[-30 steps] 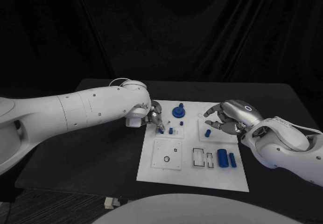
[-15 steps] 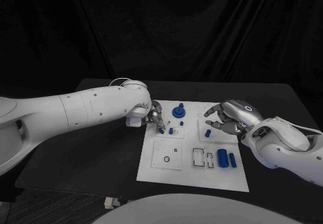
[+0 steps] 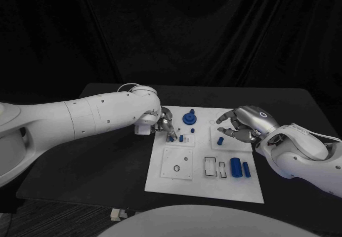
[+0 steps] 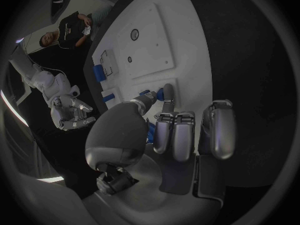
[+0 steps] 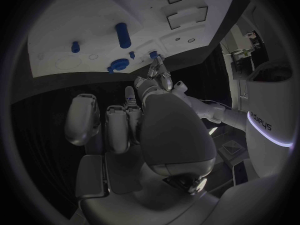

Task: Assemble the parts on the task board

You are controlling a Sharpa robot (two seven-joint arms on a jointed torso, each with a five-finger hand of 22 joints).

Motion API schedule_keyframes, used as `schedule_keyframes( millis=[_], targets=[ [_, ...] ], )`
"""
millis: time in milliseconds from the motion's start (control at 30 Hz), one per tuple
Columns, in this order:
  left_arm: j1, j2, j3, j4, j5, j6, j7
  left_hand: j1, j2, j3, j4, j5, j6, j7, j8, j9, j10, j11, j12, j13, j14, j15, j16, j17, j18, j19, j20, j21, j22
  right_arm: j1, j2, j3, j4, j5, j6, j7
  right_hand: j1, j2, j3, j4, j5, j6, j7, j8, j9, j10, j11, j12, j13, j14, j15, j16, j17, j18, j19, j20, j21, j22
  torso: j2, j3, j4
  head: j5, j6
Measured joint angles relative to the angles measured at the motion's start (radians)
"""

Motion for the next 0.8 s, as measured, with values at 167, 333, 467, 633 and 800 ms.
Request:
schedule_keyframes(
  millis=[167, 333, 467, 633, 800],
  targets=[
    [0.0, 0.002, 0.0, -0.003, -0.001, 0.003, -0.001, -0.012, 0.004, -0.024, 0.018, -0.044, 0.002, -0.002, 0.0, -0.003, 0.0, 0.0, 0.0, 0.0, 0.0, 0.0, 0.0, 0.0, 0.0, 0.0, 0.0, 0.0, 0.0, 0.0, 0.0, 0.0, 0.0, 0.0, 0.0, 0.0, 0.0, 0.0, 0.0, 0.0, 0.0, 0.0, 0.0, 0.0, 0.0, 0.0, 0.0, 0.0, 0.0, 0.0, 0.0, 0.0, 0.0, 0.0, 0.0, 0.0, 0.0, 0.0, 0.0, 0.0, 0.0001, 0.0, 0.0],
    [-0.001, 0.003, 0.0, -0.004, -0.001, 0.008, -0.002, -0.032, 0.01, -0.051, 0.043, -0.09, 0.005, -0.005, 0.0, -0.009, 0.0, 0.0, 0.0, 0.0, 0.0, 0.0, 0.0, 0.0, 0.0, 0.0, 0.0, 0.0, 0.0, 0.0, 0.0, 0.0, 0.0, 0.0, 0.0, 0.0, 0.0, 0.0, 0.0, 0.0, 0.0, 0.0, 0.0, 0.0, 0.0, 0.0, 0.0, 0.0, 0.0, 0.0, 0.0, 0.0, 0.0, 0.0, 0.0, 0.0, 0.0, 0.0, 0.0, 0.0, 0.0002, -0.001, 0.0],
    [-0.002, 0.004, -0.001, -0.005, -0.003, 0.012, -0.002, -0.041, 0.017, -0.06, 0.052, -0.093, 0.005, -0.005, -0.001, -0.011, 0.0, 0.0, 0.0, 0.0, 0.0, 0.0, 0.0, 0.0, 0.0, 0.0, 0.0, -0.004, 0.0, 0.0, 0.001, 0.0, 0.0, 0.0, 0.0, 0.0, 0.0, 0.0, 0.0, 0.0, 0.0, 0.0, 0.0, 0.0, 0.0, 0.0, 0.0, 0.002, 0.0, 0.0, 0.0, 0.0, 0.0, 0.0, 0.0, 0.0, 0.0, 0.001, 0.0, 0.0, 0.0002, 0.0, 0.0],
    [-0.003, 0.004, 0.0, -0.005, -0.013, 0.016, -0.002, -0.06, 0.02, -0.081, 0.072, -0.106, 0.001, -0.001, -0.004, -0.013, 0.0, 0.0, 0.0, 0.0, 0.0, 0.0, 0.0, 0.0, 0.0, 0.0, 0.0, -0.004, 0.0, 0.0, 0.002, 0.0, -0.001, 0.0, 0.0, 0.0, 0.0, 0.0, 0.0, 0.0, 0.0, 0.0, 0.0, 0.0, 0.0, 0.0, 0.0, 0.003, 0.0, 0.0, 0.0, 0.0, 0.0, 0.0, 0.0, 0.0, 0.0, 0.001, 0.0, 0.0002, 0.0001, 0.002, 0.0],
    [-0.003, 0.003, 0.001, -0.003, -0.025, 0.019, -0.001, -0.093, 0.006, -0.13, 0.1, -0.138, -0.001, 0.008, -0.004, -0.011, 0.0, 0.007, 0.0, 0.0, 0.004, 0.004, 0.0, 0.0, 0.001, -0.004, 0.003, -0.009, 0.0, 0.0, 0.003, 0.0, -0.002, 0.0, 0.0, 0.0, 0.0, 0.0, 0.0, 0.0, 0.0, 0.0, 0.0, 0.0, 0.0, 0.0, 0.0, 0.003, 0.0, 0.0, 0.0, 0.0, 0.0, 0.0, 0.0, 0.0, 0.0, 0.001, 0.0, 0.0002, 0.0, 0.002, 0.0]
  ],
)
